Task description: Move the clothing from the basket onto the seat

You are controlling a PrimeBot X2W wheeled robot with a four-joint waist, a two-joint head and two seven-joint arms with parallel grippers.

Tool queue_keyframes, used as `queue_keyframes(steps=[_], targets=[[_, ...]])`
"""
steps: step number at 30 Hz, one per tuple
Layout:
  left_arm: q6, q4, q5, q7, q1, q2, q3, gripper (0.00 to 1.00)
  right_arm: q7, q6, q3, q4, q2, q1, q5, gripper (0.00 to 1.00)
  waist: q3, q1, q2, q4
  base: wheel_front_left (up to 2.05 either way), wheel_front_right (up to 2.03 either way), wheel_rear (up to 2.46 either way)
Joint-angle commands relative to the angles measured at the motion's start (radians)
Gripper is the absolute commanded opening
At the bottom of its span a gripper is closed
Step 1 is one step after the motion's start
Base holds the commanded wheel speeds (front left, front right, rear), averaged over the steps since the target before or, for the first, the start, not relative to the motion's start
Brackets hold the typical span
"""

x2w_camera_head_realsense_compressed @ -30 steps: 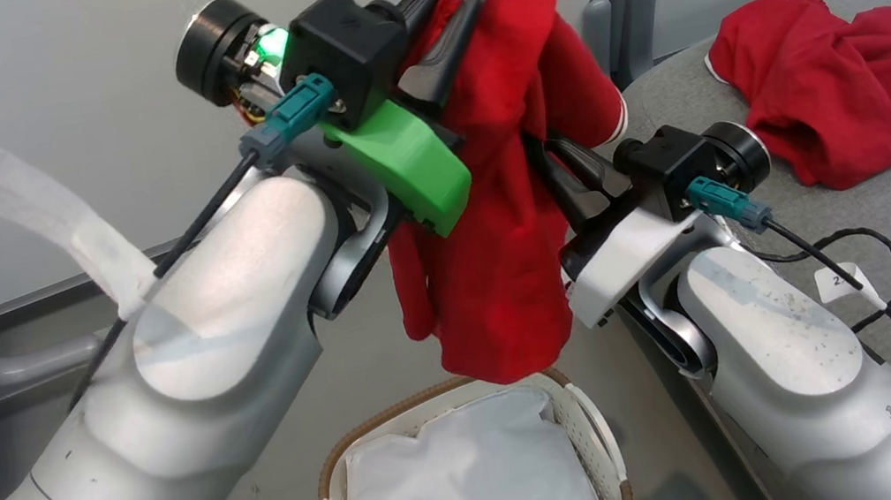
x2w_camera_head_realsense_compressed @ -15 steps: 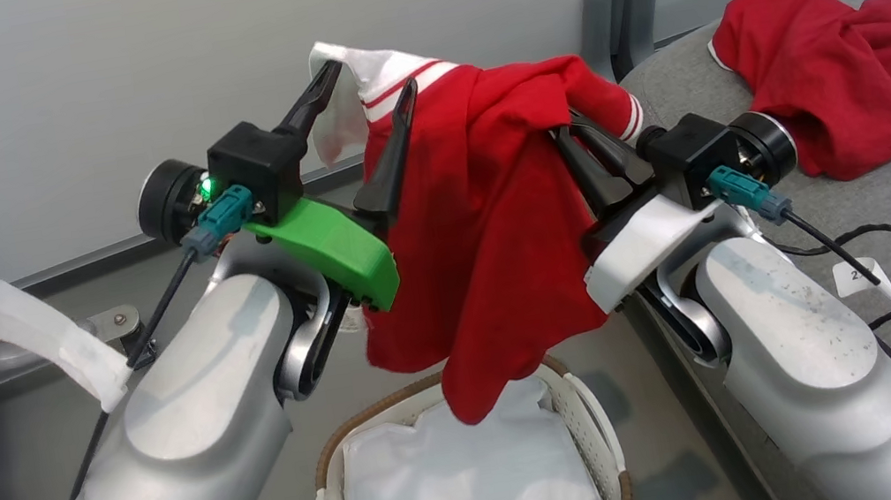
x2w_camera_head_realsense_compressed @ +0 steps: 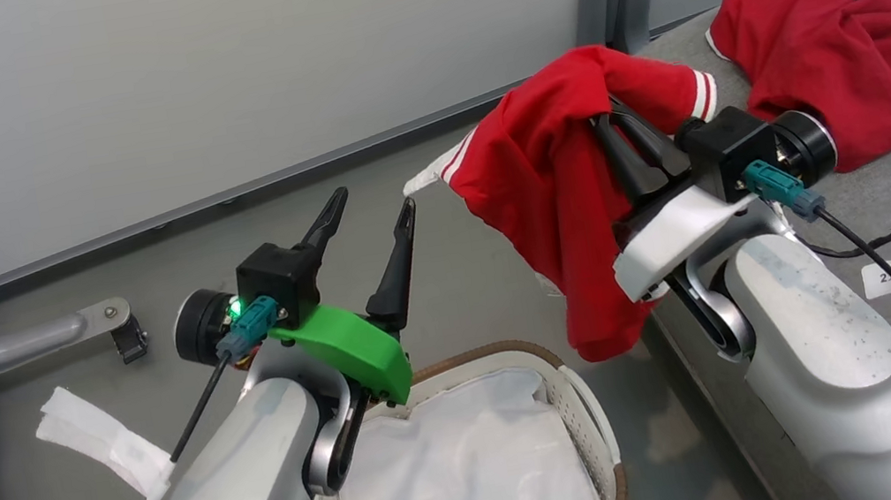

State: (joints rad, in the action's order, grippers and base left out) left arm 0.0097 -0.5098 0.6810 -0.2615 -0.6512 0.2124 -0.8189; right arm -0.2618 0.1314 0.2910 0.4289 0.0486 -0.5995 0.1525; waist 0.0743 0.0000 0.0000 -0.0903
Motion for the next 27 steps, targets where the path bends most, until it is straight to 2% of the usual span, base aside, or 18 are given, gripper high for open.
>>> queue_keyframes(steps=[1,7,15,27], targets=[[0.011,0.01,-0.017,-0.003,0.026,0.002,0.017,1.0,-0.005,-0.001,-0.009,-0.004,0.003,0.017,-0.007,0.0,0.006,0.0,0.0,-0.01,0.0,0.0,0.0],[0.024,0.052,-0.063,-0.003,0.107,0.002,0.07,1.0,-0.005,-0.001,-0.03,-0.007,0.003,0.022,-0.015,0.0,0.015,0.0,0.0,-0.044,0.0,0.0,0.0],[0.016,0.087,-0.113,-0.003,0.197,-0.007,0.127,1.0,-0.005,-0.001,-0.069,-0.011,0.003,0.035,-0.043,0.0,0.018,0.0,0.0,-0.104,0.0,0.0,0.0],[0.0,0.131,-0.189,-0.003,0.263,-0.031,0.187,1.0,-0.005,-0.001,-0.197,-0.032,0.003,0.091,-0.118,0.0,0.07,0.0,0.0,-0.309,0.0,0.0,0.0]])
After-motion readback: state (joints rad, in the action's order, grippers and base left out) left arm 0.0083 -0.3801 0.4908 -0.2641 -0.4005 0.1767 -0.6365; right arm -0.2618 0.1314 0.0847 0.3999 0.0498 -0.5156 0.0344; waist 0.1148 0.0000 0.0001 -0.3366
